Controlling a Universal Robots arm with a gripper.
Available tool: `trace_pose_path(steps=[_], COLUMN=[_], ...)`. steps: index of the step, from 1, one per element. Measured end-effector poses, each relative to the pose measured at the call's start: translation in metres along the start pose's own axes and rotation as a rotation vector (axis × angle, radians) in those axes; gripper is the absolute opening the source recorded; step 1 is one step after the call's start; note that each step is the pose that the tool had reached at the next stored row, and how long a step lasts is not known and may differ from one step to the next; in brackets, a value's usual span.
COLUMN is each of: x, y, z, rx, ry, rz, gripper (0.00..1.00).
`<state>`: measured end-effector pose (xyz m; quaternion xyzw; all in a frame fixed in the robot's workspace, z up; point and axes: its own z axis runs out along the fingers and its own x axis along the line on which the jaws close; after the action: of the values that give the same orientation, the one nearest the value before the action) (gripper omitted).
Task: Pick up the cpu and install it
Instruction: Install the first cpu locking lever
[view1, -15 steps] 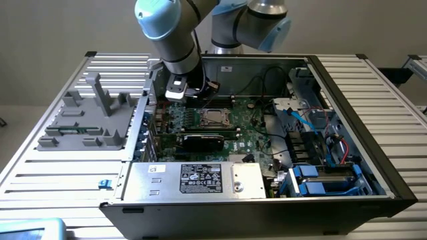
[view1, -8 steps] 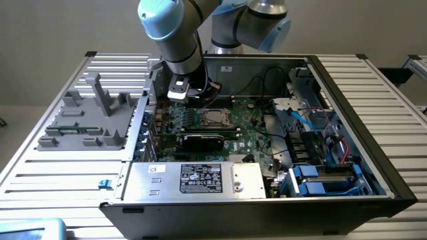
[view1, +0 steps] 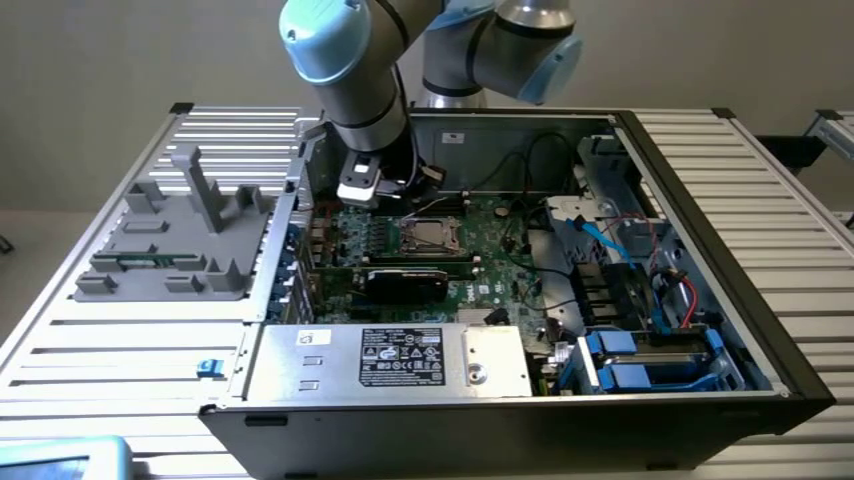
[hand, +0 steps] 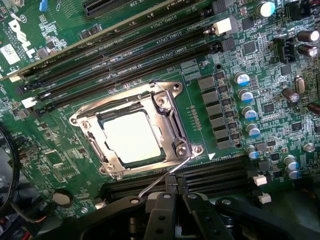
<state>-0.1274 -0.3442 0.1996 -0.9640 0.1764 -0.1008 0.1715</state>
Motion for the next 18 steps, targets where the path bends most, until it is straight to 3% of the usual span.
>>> trace_pose_path(steps=[18], x=[-0.003], y=[0.0004], z=[0.0009], rx=[-0.0015], ry=[0.0048], rz=[0.012], gripper=[0.11])
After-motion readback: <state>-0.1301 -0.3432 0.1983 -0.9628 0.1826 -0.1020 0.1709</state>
